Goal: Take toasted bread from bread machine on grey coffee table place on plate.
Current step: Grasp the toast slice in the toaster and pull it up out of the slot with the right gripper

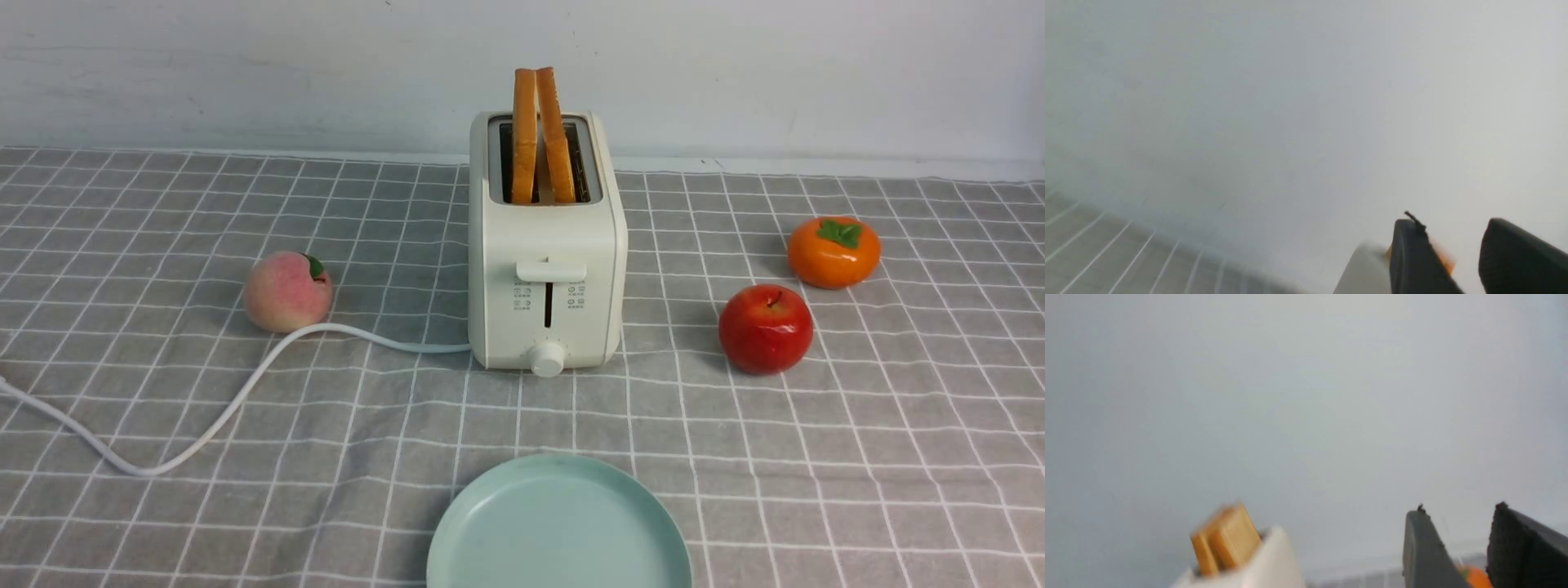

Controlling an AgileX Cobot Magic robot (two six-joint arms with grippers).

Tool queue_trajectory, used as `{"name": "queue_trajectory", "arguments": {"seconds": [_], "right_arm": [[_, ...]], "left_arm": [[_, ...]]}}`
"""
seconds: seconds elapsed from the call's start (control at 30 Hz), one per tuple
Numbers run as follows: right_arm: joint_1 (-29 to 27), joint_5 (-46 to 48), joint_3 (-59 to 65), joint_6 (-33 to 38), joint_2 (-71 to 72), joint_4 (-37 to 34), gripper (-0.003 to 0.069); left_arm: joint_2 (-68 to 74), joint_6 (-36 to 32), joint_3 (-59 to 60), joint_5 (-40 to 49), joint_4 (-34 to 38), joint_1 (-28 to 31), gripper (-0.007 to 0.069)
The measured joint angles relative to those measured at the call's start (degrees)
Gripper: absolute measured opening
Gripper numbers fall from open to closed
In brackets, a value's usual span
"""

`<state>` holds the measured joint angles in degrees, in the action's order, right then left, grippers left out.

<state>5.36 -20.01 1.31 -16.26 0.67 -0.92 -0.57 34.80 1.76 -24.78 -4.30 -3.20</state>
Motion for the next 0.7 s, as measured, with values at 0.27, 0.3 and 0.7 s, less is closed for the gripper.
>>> {"name": "queue_trajectory", "arguments": {"seconds": [0.27, 0.3, 0.7], "right_arm": [[0.0, 4.0, -20.5, -4.0, -9.8, -0.6, 0.0239], [0.0, 6.2, -24.9, -4.2, -12.5, -0.6, 0.0239], [0.0, 47.7, -54.1, -0.2, -40.6, 7.5, 0.0239]], "left_arm": [[1.4, 1.6, -15.8, 3.5, 0.1, 0.0, 0.0238], [3.1, 1.6, -19.7, 6.9, 0.1, 0.0, 0.0238], [28.9, 5.2, -44.8, 48.8, 1.6, 0.0, 0.0238]]}}
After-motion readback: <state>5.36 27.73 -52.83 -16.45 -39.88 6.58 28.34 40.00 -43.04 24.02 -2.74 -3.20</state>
